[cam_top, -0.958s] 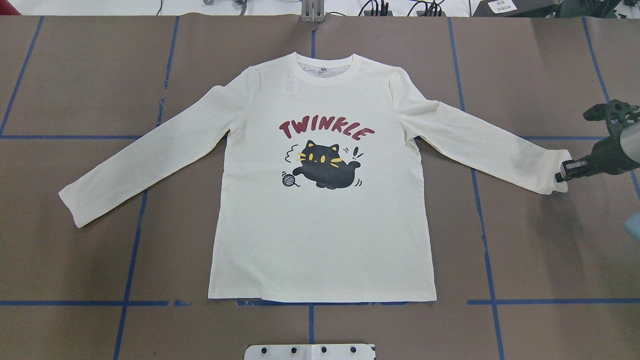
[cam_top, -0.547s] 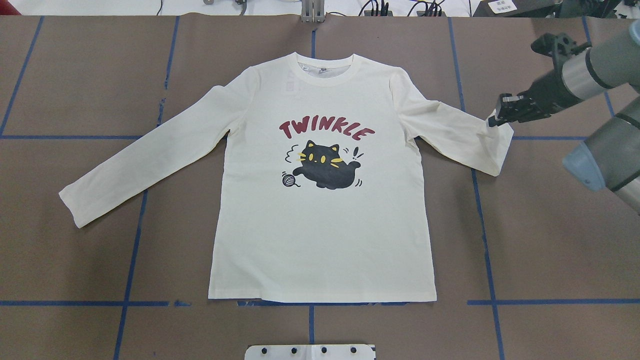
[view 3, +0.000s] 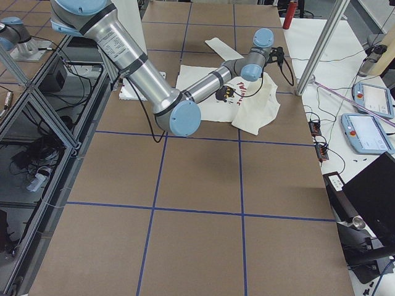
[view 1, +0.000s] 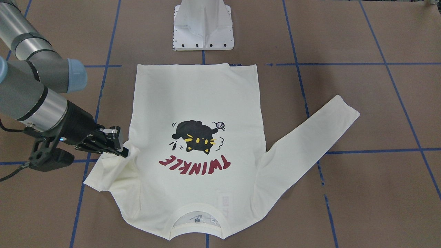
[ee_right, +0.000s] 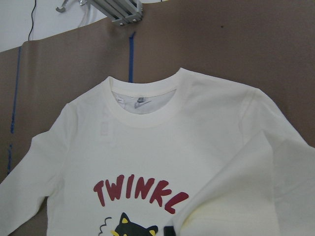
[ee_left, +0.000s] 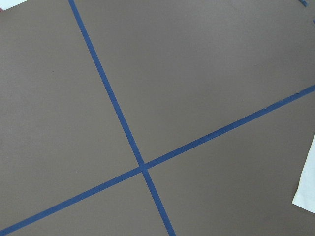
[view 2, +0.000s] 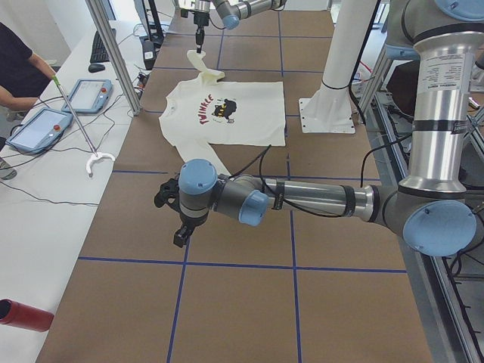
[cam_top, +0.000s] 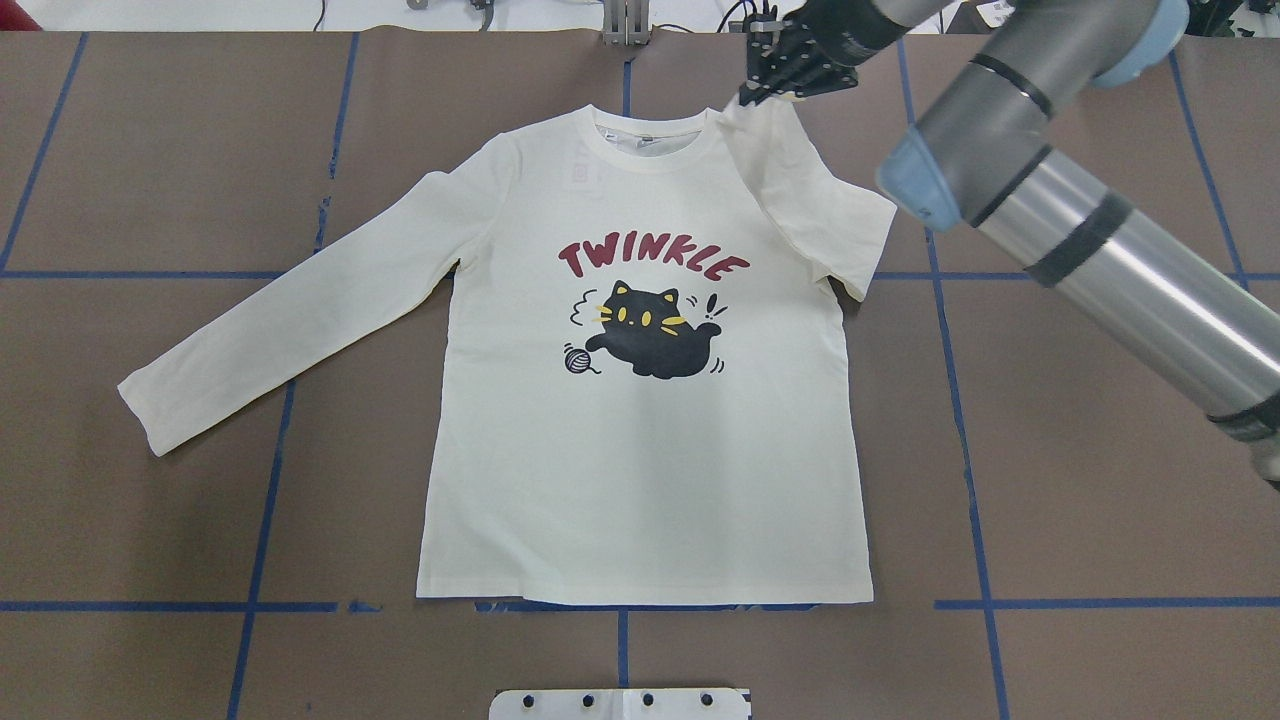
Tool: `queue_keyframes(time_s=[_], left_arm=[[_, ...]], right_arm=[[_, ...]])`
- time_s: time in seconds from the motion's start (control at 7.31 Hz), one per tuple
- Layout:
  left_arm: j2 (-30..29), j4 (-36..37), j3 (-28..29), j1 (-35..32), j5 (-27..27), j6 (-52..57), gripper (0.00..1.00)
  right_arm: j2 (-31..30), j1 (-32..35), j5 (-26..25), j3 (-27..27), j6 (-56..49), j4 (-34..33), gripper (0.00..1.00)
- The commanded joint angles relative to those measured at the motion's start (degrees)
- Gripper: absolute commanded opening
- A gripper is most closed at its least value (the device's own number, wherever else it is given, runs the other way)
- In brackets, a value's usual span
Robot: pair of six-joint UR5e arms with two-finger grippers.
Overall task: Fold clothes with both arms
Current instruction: 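Carry the grasped sleeve across the shirt chest toward the other sleeve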
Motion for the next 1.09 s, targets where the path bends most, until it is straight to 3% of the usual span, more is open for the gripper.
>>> queue_keyframes(time_s=[0.0, 0.27, 0.68, 0.82, 0.96], left_arm=[[-0.09, -0.03, 0.27, 0.00, 0.00, 0.00, 1.00], [-0.18, -0.03, 0.36, 0.00, 0.00, 0.00, 1.00], [-0.18, -0.03, 0.71, 0.00, -0.09, 0.09, 1.00], [-0.18, -0.03, 0.71, 0.00, -0.09, 0.09, 1.00], [-0.27, -0.03, 0.71, 0.00, 0.00, 0.09, 1.00]], right_arm=[[13.29, -11.48, -16.61, -14.17, 0.26, 0.55, 0.00], [13.59, -16.85, -26.01, -18.42, 0.35, 7.19, 0.00], [14.46, -17.75, -27.12, -20.11, 0.35, 10.22, 0.00], [17.86, -18.19, -27.47, -23.16, 0.35, 11.18, 0.00], [19.12, -19.50, -28.78, -24.67, 0.35, 15.19, 0.94]])
